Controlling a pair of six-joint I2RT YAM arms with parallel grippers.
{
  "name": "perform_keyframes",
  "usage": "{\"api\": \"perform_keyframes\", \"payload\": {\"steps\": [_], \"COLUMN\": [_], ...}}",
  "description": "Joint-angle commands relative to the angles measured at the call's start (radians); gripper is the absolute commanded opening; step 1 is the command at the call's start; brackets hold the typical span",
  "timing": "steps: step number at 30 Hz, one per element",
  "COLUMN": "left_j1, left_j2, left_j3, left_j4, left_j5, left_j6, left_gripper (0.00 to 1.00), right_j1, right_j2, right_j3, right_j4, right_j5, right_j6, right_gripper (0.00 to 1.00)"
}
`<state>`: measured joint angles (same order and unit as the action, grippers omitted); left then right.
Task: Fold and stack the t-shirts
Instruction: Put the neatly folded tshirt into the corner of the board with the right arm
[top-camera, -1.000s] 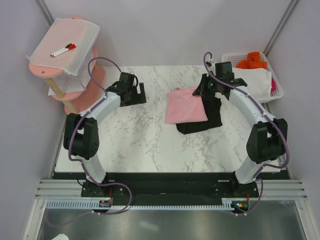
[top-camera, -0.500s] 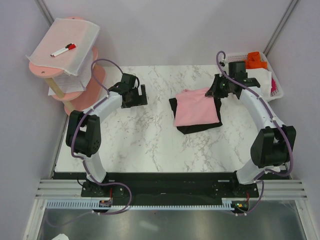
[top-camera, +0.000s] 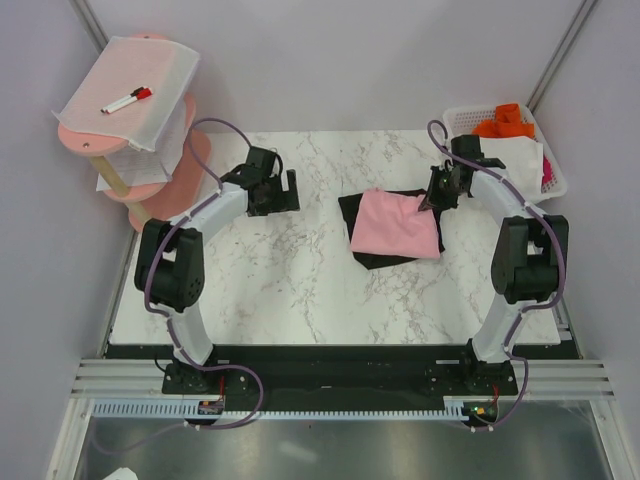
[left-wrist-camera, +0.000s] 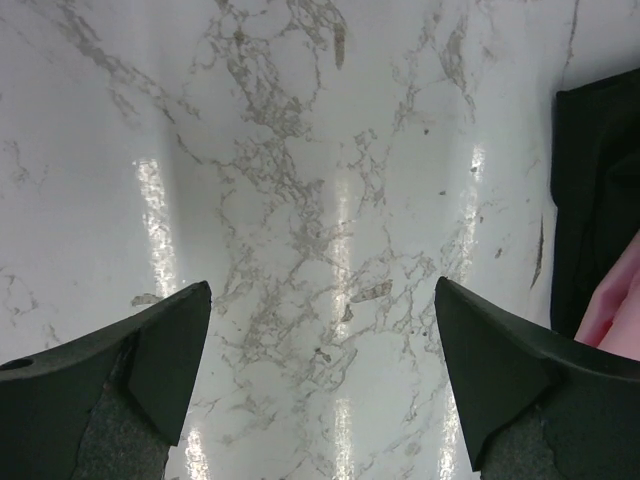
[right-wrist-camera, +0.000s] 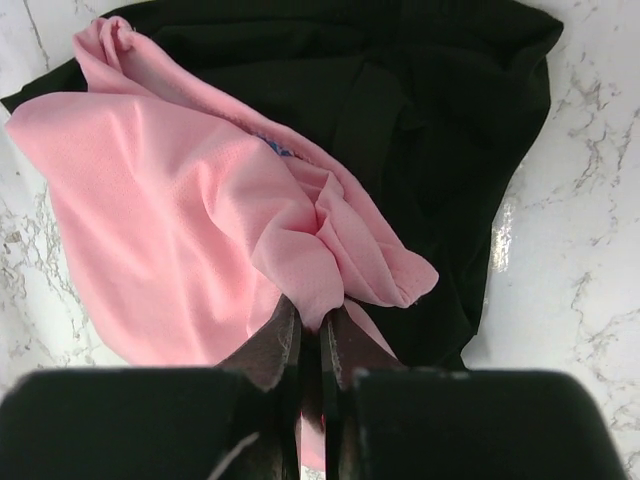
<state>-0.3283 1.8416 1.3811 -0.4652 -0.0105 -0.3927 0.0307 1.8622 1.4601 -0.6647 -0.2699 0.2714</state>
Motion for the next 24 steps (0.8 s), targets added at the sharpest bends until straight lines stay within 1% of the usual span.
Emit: {"api": "perform_keyframes", "payload": {"steps": [1, 3, 6, 7, 9, 10, 11, 13, 15, 17, 18, 23, 24], "left_j1": [-0.046, -0.063, -0.083, -0.089, -0.1, -0.113, -0.123, -0.153, -0.187, -0.207, -0.227, -0.265, -0.273], "left_j2": [0.011, 0.016, 0.018, 0.018, 0.022, 0.039, 0.056, 0.103, 0.125, 0.152, 0.16, 0.199, 0.203], "left_j3": [0.038, 0.038, 0.006, -0.029, -0.06, -0.071, -0.065, -0.033, -0.022, -0.002, 0.002, 0.03, 0.041], "left_j4": [0.072, 0.097, 0.209, 0.309, 0.402, 0.446, 0.489, 0.491, 0.497, 0.497, 0.497, 0.496, 0.491], "left_j5": [0.078, 0.127, 0.269, 0.362, 0.443, 0.502, 0.523, 0.552, 0.557, 0.564, 0.564, 0.566, 0.566], "left_j6": [-0.029, -0.041, -0.083, -0.124, -0.168, -0.204, -0.213, -0.227, -0.235, -0.236, -0.238, -0.242, -0.241], "left_gripper": [1.0, 1.0, 1.0, 1.0, 0.98, 0.95, 0.93, 0.85, 0.8, 0.72, 0.69, 0.64, 0.6], "right_j1": [0.005, 0.005, 0.005, 0.005, 0.005, 0.005, 0.005, 0.005, 0.005, 0.005, 0.005, 0.005, 0.005], "right_j2": [-0.008, -0.009, 0.017, 0.023, 0.041, 0.048, 0.06, 0.074, 0.087, 0.098, 0.101, 0.12, 0.12], "right_j3": [0.048, 0.063, 0.095, 0.1, 0.109, 0.111, 0.112, 0.12, 0.118, 0.12, 0.12, 0.123, 0.121], "right_j4": [0.052, 0.073, 0.074, 0.077, 0.085, 0.088, 0.089, 0.091, 0.099, 0.099, 0.105, 0.106, 0.108], "right_j5": [0.04, 0.037, 0.029, 0.025, 0.017, 0.018, 0.018, 0.014, 0.011, 0.014, 0.015, 0.014, 0.012], "right_j6": [-0.008, -0.001, 0.003, 0.006, 0.009, 0.011, 0.012, 0.014, 0.014, 0.014, 0.014, 0.012, 0.014], "right_gripper": [0.1, 0.1, 0.1, 0.1, 0.11, 0.11, 0.11, 0.11, 0.11, 0.11, 0.11, 0.11, 0.11]}}
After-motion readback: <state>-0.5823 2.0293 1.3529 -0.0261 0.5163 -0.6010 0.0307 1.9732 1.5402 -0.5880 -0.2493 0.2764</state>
